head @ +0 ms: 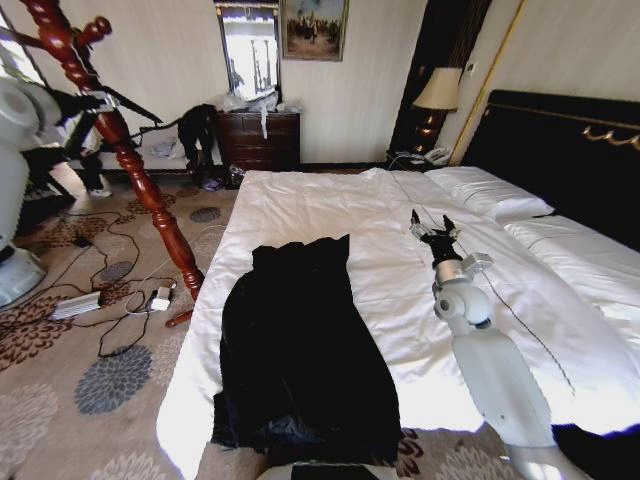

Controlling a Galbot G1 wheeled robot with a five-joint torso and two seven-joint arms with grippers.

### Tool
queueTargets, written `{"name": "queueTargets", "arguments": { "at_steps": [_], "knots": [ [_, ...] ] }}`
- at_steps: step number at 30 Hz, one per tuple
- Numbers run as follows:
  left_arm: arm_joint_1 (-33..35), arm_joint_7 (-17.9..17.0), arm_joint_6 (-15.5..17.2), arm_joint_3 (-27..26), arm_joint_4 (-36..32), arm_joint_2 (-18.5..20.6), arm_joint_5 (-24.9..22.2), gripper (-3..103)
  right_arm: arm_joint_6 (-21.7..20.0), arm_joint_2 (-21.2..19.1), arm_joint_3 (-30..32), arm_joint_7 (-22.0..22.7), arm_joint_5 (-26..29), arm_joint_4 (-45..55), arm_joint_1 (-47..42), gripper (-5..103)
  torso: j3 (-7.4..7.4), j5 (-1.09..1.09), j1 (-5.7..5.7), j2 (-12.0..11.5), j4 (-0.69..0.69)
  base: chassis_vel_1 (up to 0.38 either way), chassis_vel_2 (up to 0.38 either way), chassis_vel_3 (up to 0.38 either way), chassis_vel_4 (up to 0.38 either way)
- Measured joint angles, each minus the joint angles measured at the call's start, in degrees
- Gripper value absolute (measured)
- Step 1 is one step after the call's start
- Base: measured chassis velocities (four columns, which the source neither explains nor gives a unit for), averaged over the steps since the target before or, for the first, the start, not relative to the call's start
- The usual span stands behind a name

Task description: Pick up the clothes from the bed and hang them on the clothes hanger.

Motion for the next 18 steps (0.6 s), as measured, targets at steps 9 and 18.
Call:
{"name": "queueTargets", "arguments": {
  "at_steps": [9,18],
  "knots": [
    [-1.81,-2.15,0.36,0.04,0.87,-1.43,4.1,100,-0.64,-0.91,1.25,0.86,0.02,-0.05,-1.36,100,-0.01,0.01,0.0,0.0,0.0,0.0,0.0,0.0,0.0],
    [0.35,0.24,0.32,-1.72,2.16,-0.37,2.13,100,-0.82,-0.55,1.45,1.31,-0.05,0.18,-2.11,100,-0.01,-0.01,0.0,0.0,0.0,0.0,0.0,0.0,0.0]
  ]
}}
